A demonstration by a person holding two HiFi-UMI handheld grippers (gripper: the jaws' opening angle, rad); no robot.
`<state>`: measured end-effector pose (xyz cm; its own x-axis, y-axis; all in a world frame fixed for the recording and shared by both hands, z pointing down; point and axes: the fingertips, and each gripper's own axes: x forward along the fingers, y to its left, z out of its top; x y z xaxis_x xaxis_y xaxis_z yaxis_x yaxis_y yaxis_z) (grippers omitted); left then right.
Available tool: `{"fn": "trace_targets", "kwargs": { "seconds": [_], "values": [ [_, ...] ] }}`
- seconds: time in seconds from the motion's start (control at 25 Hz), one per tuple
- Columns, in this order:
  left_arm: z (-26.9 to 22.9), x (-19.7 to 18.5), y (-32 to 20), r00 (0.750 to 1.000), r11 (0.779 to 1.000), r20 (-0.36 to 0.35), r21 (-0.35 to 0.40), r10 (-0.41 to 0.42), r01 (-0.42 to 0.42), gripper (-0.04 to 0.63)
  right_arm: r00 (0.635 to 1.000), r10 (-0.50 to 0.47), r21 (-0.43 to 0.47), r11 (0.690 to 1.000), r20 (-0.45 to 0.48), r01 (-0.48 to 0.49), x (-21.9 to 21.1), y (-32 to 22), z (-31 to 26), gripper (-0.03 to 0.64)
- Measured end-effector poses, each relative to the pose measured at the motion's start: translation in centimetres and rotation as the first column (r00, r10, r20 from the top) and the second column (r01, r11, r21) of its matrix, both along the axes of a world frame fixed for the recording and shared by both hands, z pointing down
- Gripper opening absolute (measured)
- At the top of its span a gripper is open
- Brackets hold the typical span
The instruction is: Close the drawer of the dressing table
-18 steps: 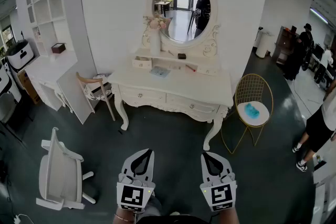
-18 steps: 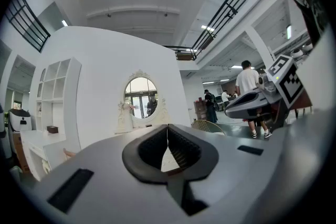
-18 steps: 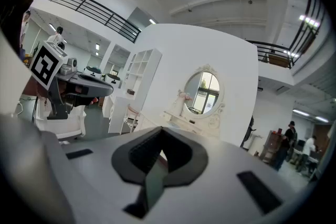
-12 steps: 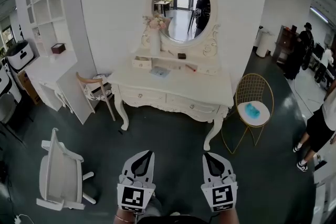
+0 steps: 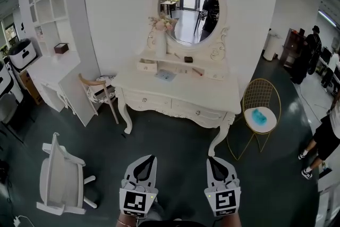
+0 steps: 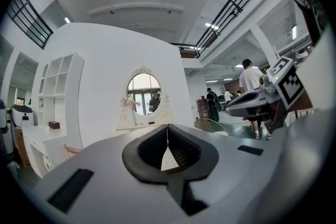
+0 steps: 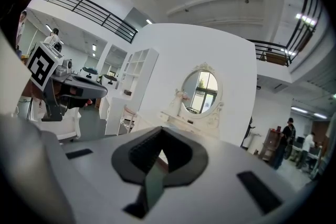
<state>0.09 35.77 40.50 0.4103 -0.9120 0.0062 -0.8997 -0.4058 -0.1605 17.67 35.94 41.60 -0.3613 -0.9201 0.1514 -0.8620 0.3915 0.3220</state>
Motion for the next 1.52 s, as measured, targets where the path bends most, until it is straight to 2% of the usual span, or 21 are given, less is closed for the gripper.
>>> {"fn": "trace_targets", "kwargs": {
  "seconds": [0.44, 0.96, 1.24, 1.52],
  "values": [
    [0.1, -1.8, -6.2, 1.0, 1.0, 0.002, -0.009, 0.01, -0.01, 0.017, 1.0, 0.003, -0.013, 1.0, -0.005, -0.003, -2.0, -5.9, 0.3, 0.011],
    [-0.6, -5.3, -13.9, 0.997, 0.997, -0.006, -0.004, 0.075, -0.075, 0.017, 0.998, 0.058, -0.002, 0.998, -0.023, -0.058, -5.8, -12.6, -0.4, 0.011],
    [-0.2, -7.5, -16.5, 0.994, 0.994, 0.004, -0.017, 0.109, -0.109, 0.017, 0.996, 0.088, 0.006, 0.996, -0.02, -0.088, -8.4, -14.7, -0.3, 0.011],
    [-0.6, -8.5, -17.9, 0.992, 0.992, 0.008, -0.004, 0.128, -0.128, 0.017, 0.993, 0.109, -0.004, 0.994, -0.036, -0.11, -9.2, -15.5, -0.2, 0.011]
  ]
}}
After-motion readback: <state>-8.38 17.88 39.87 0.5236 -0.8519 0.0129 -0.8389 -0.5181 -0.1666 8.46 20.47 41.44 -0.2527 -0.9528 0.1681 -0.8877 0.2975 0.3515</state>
